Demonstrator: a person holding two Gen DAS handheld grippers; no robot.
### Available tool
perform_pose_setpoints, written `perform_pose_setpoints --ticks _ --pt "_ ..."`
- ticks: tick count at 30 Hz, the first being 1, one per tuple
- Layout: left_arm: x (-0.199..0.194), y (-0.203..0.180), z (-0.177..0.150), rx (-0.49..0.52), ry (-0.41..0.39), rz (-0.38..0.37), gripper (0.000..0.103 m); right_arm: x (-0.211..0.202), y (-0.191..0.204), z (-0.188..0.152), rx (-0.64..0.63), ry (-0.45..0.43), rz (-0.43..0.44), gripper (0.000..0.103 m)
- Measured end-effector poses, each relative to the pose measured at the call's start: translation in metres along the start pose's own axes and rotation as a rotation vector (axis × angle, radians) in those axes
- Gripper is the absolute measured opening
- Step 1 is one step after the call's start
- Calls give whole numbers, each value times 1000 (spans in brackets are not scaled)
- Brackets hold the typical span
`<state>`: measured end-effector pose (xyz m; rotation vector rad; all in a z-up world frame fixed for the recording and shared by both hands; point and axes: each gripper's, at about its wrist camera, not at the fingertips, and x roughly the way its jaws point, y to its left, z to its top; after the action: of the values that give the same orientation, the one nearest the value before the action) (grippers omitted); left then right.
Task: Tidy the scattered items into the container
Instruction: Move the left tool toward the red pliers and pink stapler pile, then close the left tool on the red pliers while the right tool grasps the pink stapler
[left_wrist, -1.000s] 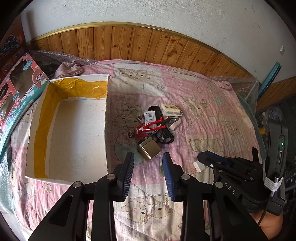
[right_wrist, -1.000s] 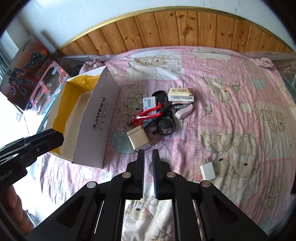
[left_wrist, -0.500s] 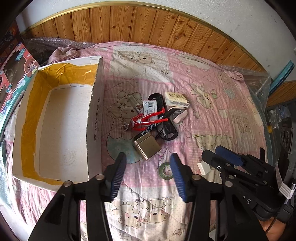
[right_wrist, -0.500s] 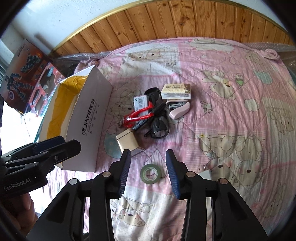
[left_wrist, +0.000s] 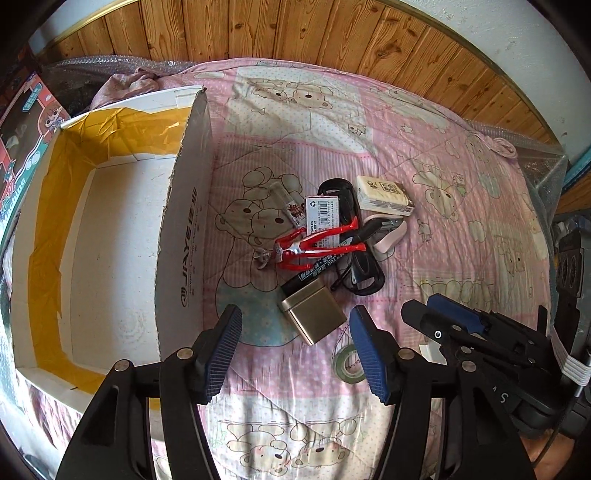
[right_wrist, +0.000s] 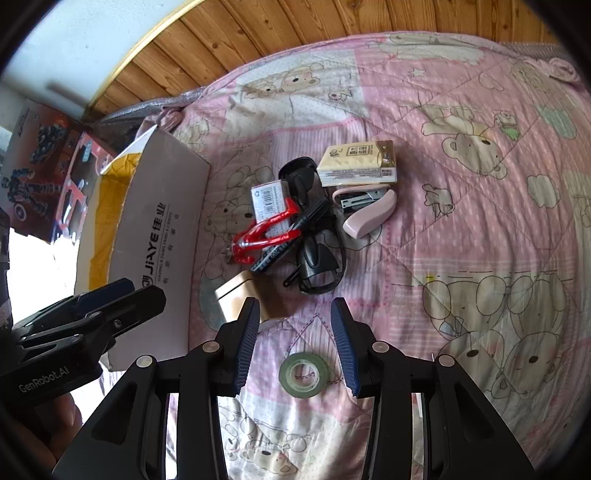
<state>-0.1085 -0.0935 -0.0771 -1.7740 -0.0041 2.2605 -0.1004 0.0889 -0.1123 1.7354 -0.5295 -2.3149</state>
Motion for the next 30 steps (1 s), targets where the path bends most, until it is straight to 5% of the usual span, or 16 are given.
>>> perform_pose_setpoints --ticks 12,22,30 --pt "56 -5 41 83 49 -29 62 42 -27 32 81 39 21 43" --pt "114 -11 61 122 111 -65 62 67 -77 63 270 55 30 43" --pt "125 3 64 54 127 -148 27 85 -78 75 279 66 32 40"
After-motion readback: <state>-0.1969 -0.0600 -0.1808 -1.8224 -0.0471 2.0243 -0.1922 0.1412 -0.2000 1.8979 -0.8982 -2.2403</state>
